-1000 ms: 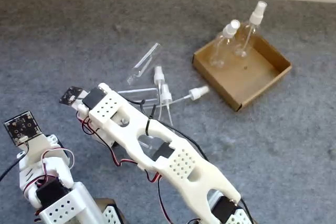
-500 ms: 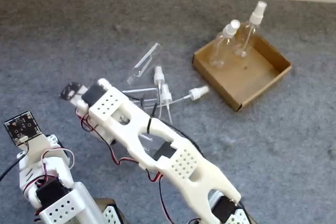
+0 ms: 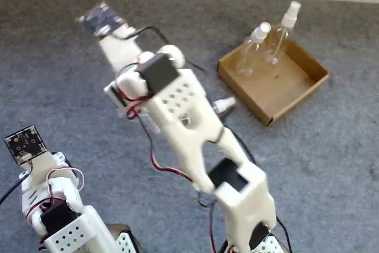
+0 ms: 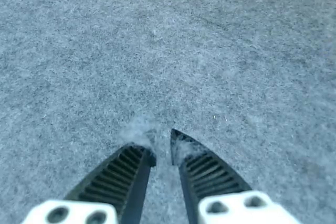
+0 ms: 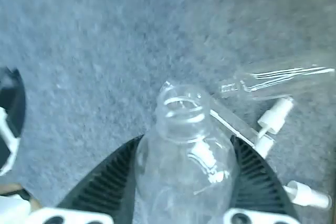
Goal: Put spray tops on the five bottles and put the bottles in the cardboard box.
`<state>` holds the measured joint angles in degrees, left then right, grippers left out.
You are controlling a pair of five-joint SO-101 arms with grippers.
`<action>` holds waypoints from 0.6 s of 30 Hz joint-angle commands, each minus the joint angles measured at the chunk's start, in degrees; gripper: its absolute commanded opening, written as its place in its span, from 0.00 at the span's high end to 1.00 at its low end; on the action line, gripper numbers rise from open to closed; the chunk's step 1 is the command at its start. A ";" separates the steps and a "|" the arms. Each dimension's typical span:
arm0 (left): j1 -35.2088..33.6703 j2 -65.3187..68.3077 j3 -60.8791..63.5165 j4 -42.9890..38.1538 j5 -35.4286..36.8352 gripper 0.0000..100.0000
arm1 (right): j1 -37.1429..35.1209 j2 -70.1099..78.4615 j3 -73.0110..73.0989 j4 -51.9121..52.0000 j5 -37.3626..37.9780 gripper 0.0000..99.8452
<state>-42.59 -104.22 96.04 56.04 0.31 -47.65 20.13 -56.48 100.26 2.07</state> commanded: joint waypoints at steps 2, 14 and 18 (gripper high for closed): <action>0.84 -0.57 1.01 -0.97 0.53 0.99 | 3.82 -15.08 9.10 1.10 -1.67 0.83; 0.92 -0.57 1.01 -0.97 0.53 0.99 | 11.30 -47.34 32.92 1.01 -1.67 0.83; 1.36 -0.57 1.01 -0.97 0.53 0.99 | 15.16 -56.57 43.47 0.92 -1.67 0.83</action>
<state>-42.59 -104.22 96.04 56.04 0.31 -35.78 -29.36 -18.33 100.35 1.01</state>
